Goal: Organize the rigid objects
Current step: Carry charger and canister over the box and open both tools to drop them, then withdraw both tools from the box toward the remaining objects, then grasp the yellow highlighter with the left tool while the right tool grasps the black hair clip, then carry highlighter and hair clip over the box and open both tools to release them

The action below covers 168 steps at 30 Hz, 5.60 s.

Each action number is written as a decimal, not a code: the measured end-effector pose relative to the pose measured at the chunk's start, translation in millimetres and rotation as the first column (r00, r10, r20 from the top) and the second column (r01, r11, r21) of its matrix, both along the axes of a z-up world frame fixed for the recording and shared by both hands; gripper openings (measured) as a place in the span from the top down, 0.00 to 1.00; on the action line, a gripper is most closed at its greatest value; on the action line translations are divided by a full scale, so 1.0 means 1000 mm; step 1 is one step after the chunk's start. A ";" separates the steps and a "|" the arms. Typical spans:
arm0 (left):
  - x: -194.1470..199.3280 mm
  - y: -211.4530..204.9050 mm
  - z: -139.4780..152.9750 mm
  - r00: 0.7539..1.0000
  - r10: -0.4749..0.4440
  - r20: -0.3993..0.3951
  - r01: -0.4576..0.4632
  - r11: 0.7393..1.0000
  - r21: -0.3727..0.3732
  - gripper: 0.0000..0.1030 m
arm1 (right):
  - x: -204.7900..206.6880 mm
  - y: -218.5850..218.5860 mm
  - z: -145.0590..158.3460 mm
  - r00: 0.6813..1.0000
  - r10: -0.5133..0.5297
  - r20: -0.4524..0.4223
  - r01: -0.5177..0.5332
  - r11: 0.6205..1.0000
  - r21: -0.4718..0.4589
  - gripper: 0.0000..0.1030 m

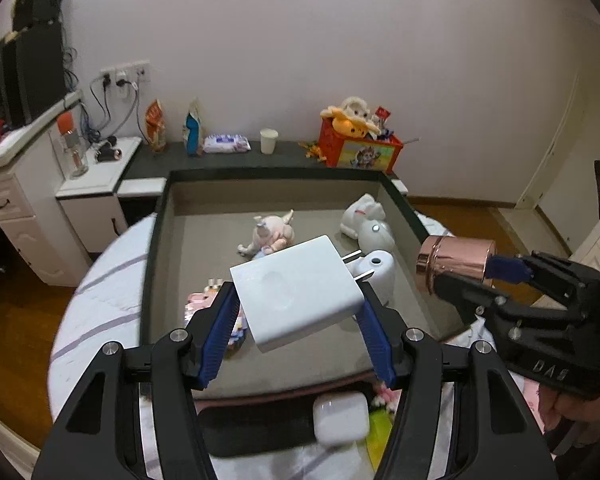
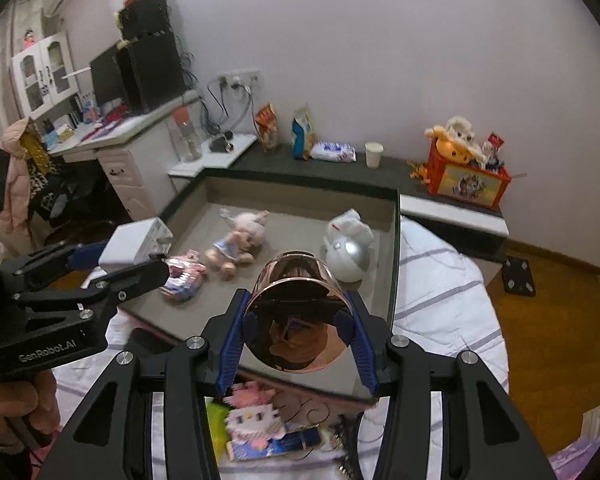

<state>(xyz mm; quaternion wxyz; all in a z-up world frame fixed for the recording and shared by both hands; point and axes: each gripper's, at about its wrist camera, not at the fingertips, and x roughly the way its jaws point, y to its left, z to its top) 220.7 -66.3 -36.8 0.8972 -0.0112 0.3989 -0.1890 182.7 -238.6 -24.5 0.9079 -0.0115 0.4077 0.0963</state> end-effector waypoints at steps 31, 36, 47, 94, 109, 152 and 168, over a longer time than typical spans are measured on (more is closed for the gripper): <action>-0.011 0.006 -0.021 0.995 0.098 -0.030 -0.092 0.985 0.148 0.00 | -0.006 -0.007 -0.018 0.995 -0.080 -0.052 0.079 0.997 -0.016 0.16; -0.037 0.019 -0.002 0.993 0.113 0.011 -0.114 0.985 0.129 0.00 | -0.022 -0.011 -0.005 0.995 -0.097 -0.028 0.099 0.992 0.079 0.00; -0.108 0.043 0.044 0.984 0.153 0.093 -0.162 0.982 0.101 0.00 | -0.074 0.007 0.032 0.993 -0.097 0.067 0.087 0.986 0.146 0.00; -0.244 0.063 0.026 0.988 0.154 0.019 -0.154 0.988 -0.007 0.00 | -0.219 -0.005 0.027 0.987 -0.137 0.088 0.128 0.986 0.103 0.00; -0.183 -0.017 -0.037 0.996 0.065 -0.058 -0.059 0.993 0.106 0.00 | -0.167 -0.047 -0.013 0.988 -0.155 -0.005 0.155 0.986 0.054 0.00; -0.135 -0.030 -0.087 0.995 -0.030 -0.096 0.032 0.999 0.019 0.73 | -0.103 -0.050 -0.079 0.988 -0.081 -0.129 0.080 0.997 -0.008 0.82; -0.164 0.021 -0.041 1.000 0.024 -0.004 -0.024 0.999 -0.027 0.74 | -0.123 -0.020 -0.034 0.998 -0.038 -0.042 0.038 0.999 0.010 0.82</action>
